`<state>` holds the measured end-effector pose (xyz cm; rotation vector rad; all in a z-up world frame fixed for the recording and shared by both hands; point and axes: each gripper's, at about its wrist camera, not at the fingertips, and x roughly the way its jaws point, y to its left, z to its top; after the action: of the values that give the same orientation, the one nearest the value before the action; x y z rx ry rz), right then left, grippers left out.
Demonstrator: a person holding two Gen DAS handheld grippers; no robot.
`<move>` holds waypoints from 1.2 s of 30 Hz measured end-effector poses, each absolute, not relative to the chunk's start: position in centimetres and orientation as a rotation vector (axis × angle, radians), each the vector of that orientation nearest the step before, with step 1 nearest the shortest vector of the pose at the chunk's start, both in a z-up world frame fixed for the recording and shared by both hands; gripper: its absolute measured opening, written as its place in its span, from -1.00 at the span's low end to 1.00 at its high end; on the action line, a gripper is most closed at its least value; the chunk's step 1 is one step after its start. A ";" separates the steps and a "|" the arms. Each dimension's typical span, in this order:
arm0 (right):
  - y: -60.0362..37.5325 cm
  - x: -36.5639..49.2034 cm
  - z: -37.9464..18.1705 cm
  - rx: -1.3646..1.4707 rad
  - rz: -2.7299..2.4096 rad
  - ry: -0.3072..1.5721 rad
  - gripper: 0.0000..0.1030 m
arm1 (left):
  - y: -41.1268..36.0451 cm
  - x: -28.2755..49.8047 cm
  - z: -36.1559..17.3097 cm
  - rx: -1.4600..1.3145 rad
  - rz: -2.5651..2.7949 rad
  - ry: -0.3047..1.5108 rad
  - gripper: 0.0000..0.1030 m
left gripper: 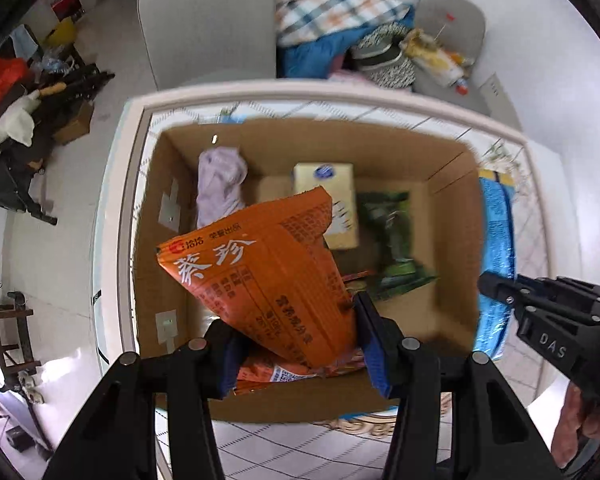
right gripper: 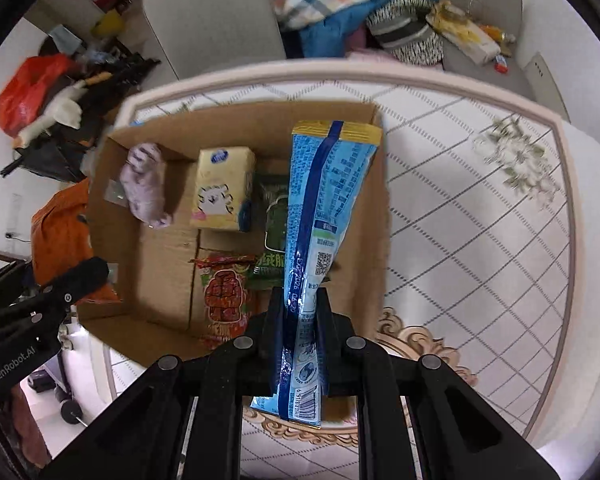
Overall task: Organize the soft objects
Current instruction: 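Place the orange bag and blue stick package into the box, opening both tools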
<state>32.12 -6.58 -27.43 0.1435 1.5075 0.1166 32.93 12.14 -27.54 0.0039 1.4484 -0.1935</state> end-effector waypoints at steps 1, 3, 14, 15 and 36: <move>-6.0 32.3 -28.5 0.128 0.100 1.526 -0.72 | 12.4 32.9 -28.4 0.003 -0.190 1.463 -0.07; -5.4 32.5 -30.2 0.110 0.086 1.552 -0.72 | 12.6 33.0 -29.9 -0.001 -0.191 1.486 -0.07; -5.4 32.9 -35.3 0.054 0.054 1.630 -0.72 | 12.0 33.3 -34.5 -0.001 -0.167 1.559 -0.07; -5.4 32.9 -35.6 0.048 0.053 1.632 -0.71 | 11.8 33.4 -34.6 0.007 -0.162 1.561 -0.06; -5.6 31.5 -34.5 0.048 0.033 1.601 0.14 | 11.0 32.3 -32.3 0.054 -0.100 1.504 0.89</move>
<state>31.50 -5.62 -34.49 0.0481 1.6014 0.0329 32.26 11.03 -32.35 0.0538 1.5042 -0.0997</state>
